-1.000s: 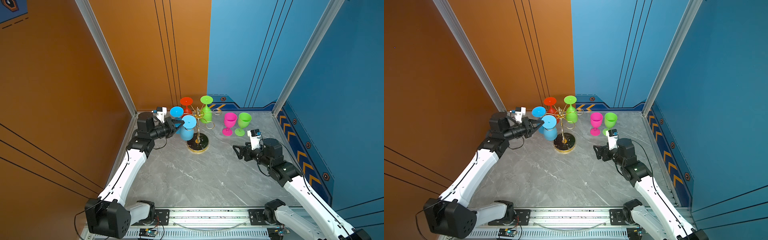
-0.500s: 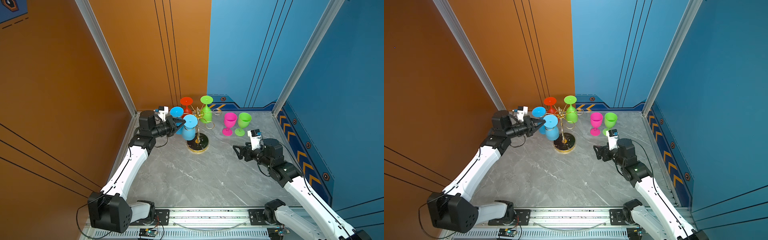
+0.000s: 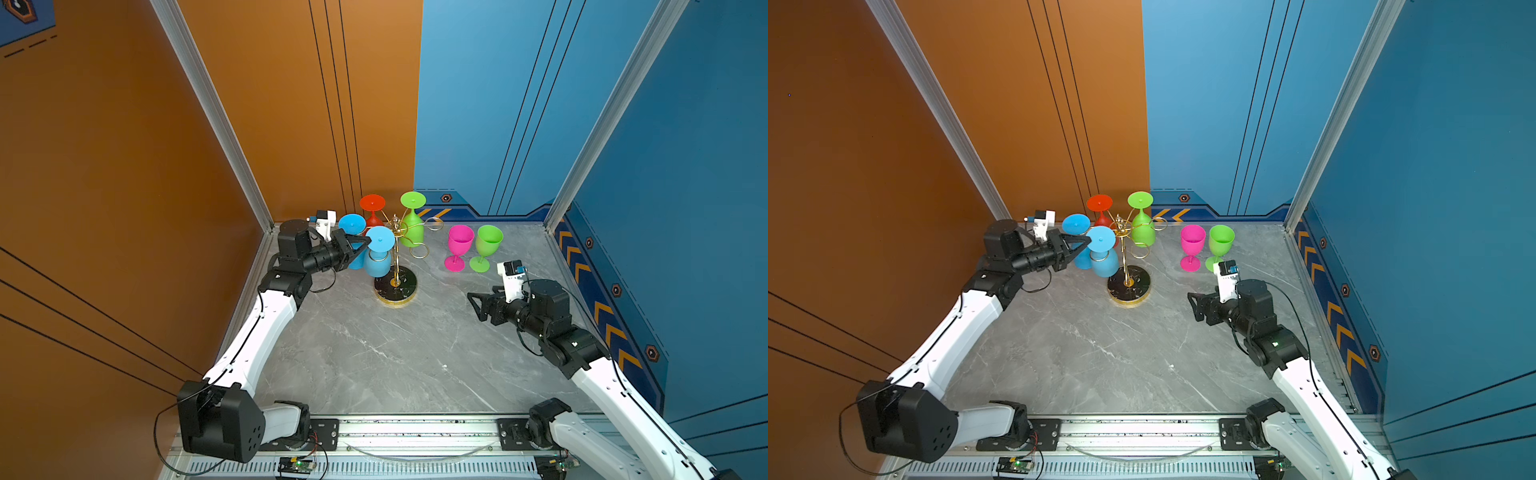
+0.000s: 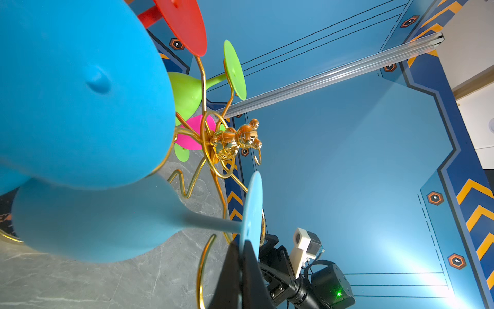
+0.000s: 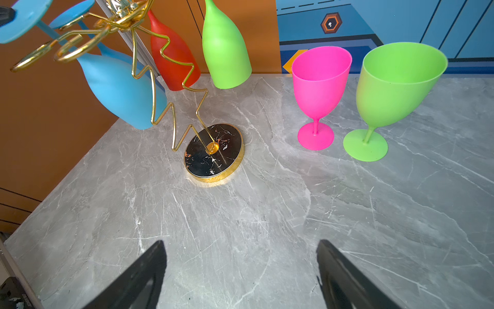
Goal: Take the wine glass off the wine glass rack
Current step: 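Grasp the blue glass foot with the left gripper and pull it off the rack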
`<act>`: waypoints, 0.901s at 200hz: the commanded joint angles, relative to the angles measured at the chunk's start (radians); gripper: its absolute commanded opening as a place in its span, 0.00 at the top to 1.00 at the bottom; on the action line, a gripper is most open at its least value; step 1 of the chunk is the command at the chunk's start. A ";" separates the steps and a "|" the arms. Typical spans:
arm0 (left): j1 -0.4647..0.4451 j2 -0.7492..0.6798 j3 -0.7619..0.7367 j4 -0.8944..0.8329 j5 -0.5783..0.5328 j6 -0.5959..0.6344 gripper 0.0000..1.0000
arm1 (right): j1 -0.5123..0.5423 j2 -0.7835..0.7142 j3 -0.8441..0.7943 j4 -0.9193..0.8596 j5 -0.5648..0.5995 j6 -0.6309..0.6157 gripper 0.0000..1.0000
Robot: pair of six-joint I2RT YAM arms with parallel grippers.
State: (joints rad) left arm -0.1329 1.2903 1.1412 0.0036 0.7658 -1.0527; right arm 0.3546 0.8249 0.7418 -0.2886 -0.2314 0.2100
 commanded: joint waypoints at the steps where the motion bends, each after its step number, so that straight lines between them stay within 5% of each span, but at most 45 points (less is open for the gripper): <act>1: 0.028 -0.030 0.014 0.024 -0.023 -0.004 1.00 | 0.007 -0.017 -0.001 -0.027 0.018 0.014 0.11; 180: 0.176 -0.328 -0.240 -0.022 0.113 0.010 1.00 | 0.043 -0.015 0.005 -0.041 0.017 0.026 0.11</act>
State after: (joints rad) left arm 0.0238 1.0058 0.9211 0.0029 0.8165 -1.0882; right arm 0.3874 0.8196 0.7418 -0.3061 -0.2314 0.2180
